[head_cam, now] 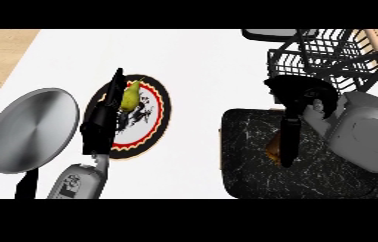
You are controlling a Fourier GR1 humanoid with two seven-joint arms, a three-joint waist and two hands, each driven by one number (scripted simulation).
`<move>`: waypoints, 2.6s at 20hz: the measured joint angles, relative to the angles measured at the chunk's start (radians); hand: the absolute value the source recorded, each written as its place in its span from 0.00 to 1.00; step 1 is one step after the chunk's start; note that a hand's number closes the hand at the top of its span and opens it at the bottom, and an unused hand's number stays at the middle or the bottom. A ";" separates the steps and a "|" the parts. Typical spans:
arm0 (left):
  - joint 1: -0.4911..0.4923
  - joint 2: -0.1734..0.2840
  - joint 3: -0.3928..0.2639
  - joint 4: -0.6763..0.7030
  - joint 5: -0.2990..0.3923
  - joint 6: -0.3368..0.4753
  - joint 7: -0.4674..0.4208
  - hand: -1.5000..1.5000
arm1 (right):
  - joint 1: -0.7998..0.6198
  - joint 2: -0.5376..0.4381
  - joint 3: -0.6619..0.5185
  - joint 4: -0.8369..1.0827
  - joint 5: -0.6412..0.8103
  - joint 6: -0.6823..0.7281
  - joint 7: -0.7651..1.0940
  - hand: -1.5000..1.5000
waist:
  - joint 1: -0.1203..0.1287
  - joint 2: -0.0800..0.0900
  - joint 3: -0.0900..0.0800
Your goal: Pick the sweet potato from the tray and place it in the tiered basket
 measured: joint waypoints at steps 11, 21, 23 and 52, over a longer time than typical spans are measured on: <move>0.016 0.004 0.018 -0.010 0.000 -0.003 -0.003 0.50 | -0.065 0.056 0.135 0.119 0.048 0.012 -0.024 0.00 | -0.023 -0.002 0.002; 0.047 0.010 0.024 -0.049 -0.010 -0.004 0.007 0.50 | -0.029 0.029 0.152 0.098 0.019 -0.017 -0.022 0.00 | -0.036 -0.004 0.003; 0.052 0.009 0.024 -0.062 -0.014 -0.002 0.018 0.50 | -0.016 0.036 0.149 0.087 0.028 -0.030 -0.023 0.00 | -0.036 -0.004 0.003; 0.017 -0.025 0.058 -0.010 -0.035 -0.022 -0.002 0.50 | 0.150 0.155 0.119 0.257 0.155 -0.063 -0.093 0.00 | -0.035 0.000 0.004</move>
